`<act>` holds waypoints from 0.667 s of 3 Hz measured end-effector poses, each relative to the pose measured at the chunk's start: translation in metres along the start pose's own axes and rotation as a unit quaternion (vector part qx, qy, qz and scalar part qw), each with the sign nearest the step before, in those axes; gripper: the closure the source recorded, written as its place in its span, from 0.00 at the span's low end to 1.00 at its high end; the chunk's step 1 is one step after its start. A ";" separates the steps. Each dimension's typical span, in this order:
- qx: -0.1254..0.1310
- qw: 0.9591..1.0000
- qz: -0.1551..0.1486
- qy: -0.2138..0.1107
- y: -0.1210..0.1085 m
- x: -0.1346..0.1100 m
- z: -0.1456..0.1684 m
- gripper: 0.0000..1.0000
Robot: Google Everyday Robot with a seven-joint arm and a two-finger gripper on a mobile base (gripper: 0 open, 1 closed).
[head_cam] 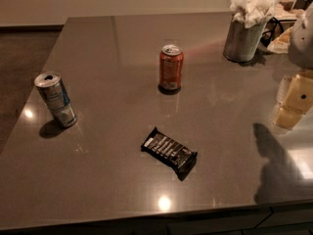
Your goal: Move coke can near redbull can
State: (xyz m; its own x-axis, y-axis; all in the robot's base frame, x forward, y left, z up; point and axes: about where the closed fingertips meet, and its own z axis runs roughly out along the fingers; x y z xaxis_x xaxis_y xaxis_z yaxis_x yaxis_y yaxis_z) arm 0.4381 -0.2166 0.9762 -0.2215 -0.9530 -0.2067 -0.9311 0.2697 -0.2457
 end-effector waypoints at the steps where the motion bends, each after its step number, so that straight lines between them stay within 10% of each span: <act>1: 0.000 1.000 0.000 0.000 0.000 0.000 0.000 0.00; 2: 0.005 1.000 0.017 -0.020 -0.013 -0.017 0.009 0.00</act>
Offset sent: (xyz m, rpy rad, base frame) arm 0.0477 0.0357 -0.0081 0.1186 -0.0221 -0.0626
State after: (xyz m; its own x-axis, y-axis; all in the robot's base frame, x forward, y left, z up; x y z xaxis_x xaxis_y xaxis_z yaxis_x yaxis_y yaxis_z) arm 0.4563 -0.2023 0.9748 -0.2401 -0.9372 -0.2532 -0.9204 0.3026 -0.2475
